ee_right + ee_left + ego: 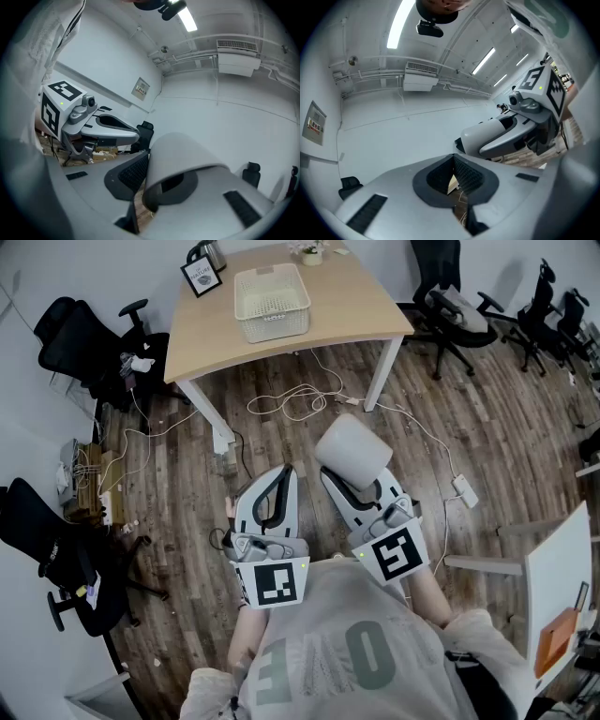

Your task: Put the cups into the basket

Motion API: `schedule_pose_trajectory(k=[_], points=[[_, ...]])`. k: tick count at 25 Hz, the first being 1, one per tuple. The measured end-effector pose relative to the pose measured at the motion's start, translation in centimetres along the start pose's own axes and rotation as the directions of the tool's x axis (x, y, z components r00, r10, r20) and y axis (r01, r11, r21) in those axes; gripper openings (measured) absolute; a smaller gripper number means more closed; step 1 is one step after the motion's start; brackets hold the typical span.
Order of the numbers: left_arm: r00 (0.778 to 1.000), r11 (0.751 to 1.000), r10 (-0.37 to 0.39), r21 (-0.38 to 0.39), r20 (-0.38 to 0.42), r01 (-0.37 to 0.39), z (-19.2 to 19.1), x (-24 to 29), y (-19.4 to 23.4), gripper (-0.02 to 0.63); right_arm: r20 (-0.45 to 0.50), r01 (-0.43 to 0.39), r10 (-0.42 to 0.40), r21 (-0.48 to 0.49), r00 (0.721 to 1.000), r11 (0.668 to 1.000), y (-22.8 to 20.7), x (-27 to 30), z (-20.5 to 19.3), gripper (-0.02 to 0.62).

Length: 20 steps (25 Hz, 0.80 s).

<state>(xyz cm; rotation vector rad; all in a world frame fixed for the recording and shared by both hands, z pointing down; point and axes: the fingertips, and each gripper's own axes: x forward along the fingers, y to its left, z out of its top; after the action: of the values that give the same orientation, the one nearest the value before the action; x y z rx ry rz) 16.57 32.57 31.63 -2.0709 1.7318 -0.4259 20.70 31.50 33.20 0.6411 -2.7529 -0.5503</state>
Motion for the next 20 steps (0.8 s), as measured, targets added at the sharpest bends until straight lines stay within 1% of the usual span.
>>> schedule_pose_trajectory(k=[4,7,9,10,13,15,17,20], points=[[1.0,1.0,0.0,-0.018,-0.009,0.0,-0.8,0.1,0.5,0.008,-0.011,-0.003,0.003,0.022,1.0,1.0,-0.2,0.4,-0.4,0.048],[1.0,1.0,0.002,-0.013,-0.011,-0.002,-1.4,0.5,1.3,0.008,0.005,-0.01,0.01,0.074,1.0,0.997,-0.4,1.3,-0.4,0.048],[1.0,1.0,0.001,-0.026,-0.017,-0.002,-1.8,0.6,1.8,0.008,0.017,-0.02,0.019,0.105,1.0,0.994,0.0,1.6,-0.3,0.048],[1.0,0.999,0.0,-0.035,-0.018,-0.001,-2.0,0.6,2.0,0.008,0.031,-0.019,0.015,0.124,0.999,0.992,0.1,1.8,-0.1,0.048],[1.0,0.999,-0.004,-0.038,-0.01,0.003,-2.3,0.7,2.8,0.008,0.114,-0.001,-0.024,0.207,0.993,0.978,-0.2,2.7,1.3,0.048],[1.0,0.999,-0.008,-0.038,-0.009,0.008,-2.7,0.7,3.4,0.008,0.132,0.002,-0.035,0.24,0.991,0.971,-0.5,3.4,1.8,0.048],[1.0,0.999,-0.012,-0.046,-0.013,0.011,-3.2,0.7,4.2,0.008,0.126,0.005,-0.038,0.252,0.991,0.968,-0.6,4.0,2.3,0.048],[1.0,0.999,-0.014,-0.052,-0.005,0.014,-3.6,0.6,6.0,0.008,0.108,0.019,-0.047,0.243,0.993,0.97,-0.6,5.2,2.7,0.048]])
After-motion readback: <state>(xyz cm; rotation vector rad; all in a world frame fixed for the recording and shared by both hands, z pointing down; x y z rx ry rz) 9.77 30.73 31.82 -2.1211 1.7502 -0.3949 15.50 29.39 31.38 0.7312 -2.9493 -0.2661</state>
